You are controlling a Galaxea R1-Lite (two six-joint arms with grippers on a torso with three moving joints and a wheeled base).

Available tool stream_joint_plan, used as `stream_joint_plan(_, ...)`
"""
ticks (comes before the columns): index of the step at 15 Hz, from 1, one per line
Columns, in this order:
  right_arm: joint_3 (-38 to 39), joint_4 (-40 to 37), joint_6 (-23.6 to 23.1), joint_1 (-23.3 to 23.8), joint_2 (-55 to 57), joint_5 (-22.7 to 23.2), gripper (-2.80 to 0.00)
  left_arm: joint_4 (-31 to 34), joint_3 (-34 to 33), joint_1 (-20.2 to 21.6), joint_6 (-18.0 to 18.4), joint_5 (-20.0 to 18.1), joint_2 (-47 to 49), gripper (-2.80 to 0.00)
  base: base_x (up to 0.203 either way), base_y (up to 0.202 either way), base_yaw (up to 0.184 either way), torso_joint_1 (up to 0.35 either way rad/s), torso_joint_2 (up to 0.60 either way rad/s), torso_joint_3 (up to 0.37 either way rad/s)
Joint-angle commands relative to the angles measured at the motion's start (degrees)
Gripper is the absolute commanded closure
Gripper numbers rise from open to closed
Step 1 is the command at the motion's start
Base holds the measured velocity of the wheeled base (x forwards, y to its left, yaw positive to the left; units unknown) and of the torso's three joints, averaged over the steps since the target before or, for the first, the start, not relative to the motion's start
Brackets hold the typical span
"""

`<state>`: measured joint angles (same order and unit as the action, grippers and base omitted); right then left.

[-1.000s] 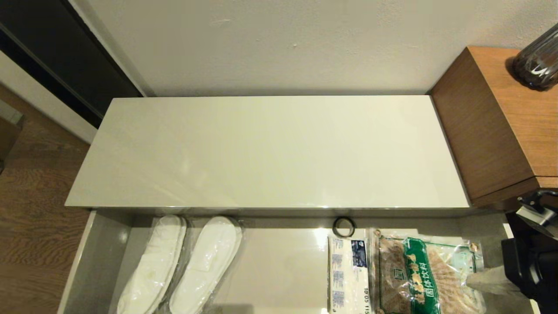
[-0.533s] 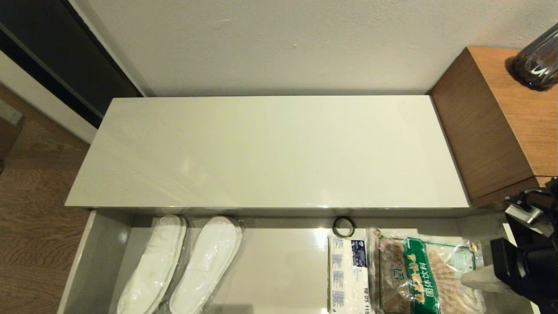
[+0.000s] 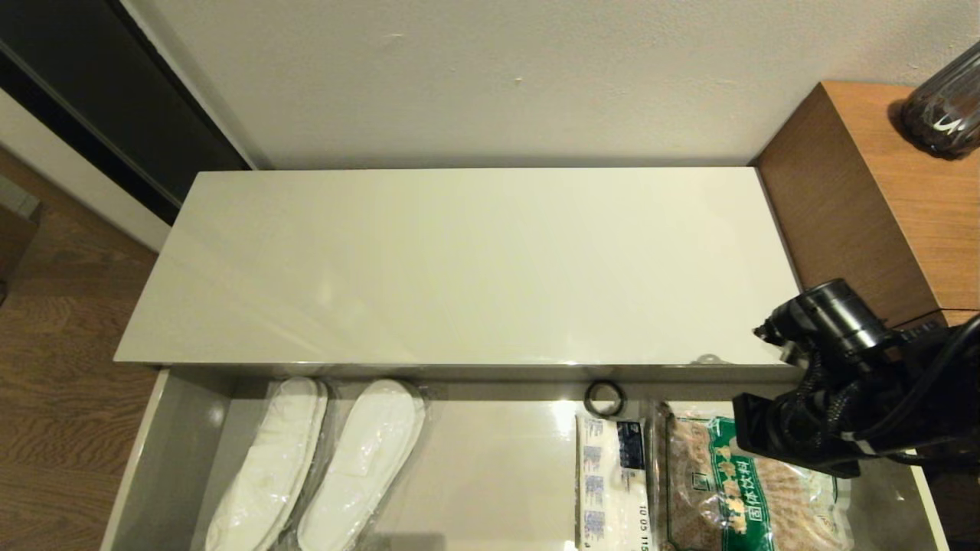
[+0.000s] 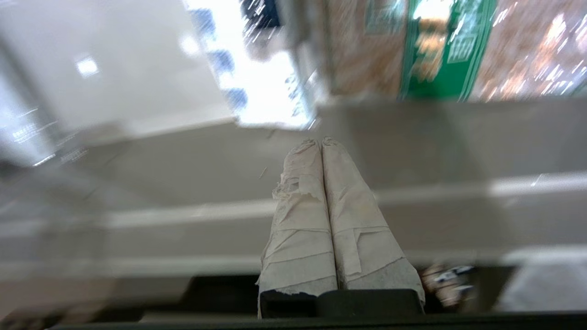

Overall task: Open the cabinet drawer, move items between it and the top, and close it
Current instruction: Take out the tissue from the drawer

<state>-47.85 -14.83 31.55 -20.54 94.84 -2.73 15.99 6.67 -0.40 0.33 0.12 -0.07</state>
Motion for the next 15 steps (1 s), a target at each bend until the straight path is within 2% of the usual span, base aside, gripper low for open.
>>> stream_joint_plan(1, 1.30, 4.69, 0.13, -3.49, 5.67, -2.77, 0.00, 0.09, 0.01, -0.02, 0.02, 0.00, -0.01, 0.00, 0.000, 0.000, 0.000, 0.000, 0.00, 0.000)
stream_joint_plan(2, 2.67, 7.57, 0.05, -5.19, 6.73, -3.33, -0.87, 0.09, 0.01, 0.04, 0.02, 0.06, -0.01, 0.00, 0.000, 0.000, 0.000, 0.000, 0.00, 0.000)
stream_joint_plan(3, 3.48, 10.13, 0.16, -6.10, 8.38, -4.49, -2.80, 0.13, 0.01, 0.02, 0.02, 0.06, -0.01, 0.00, 0.000, 0.000, 0.000, 0.000, 0.00, 0.000)
stream_joint_plan(7, 7.20, 21.50, 0.43, -7.14, 13.62, -8.52, -2.80, 0.09, 0.01, 0.05, 0.02, 0.03, -0.01, 0.00, 0.000, 0.000, 0.000, 0.000, 0.00, 0.000)
stream_joint_plan(10, 9.96, 26.94, 0.45, -7.15, 16.44, -8.88, -2.80, 0.09, 0.01, 0.05, 0.02, 0.06, -0.01, 0.00, 0.000, 0.000, 0.000, 0.000, 0.00, 0.000)
stream_joint_plan(15, 10.06, 28.69, 0.45, -7.15, 16.00, -8.98, -2.80, 0.10, 0.01, -0.03, 0.02, 0.06, -0.01, 0.00, 0.000, 0.000, 0.000, 0.000, 0.00, 0.000)
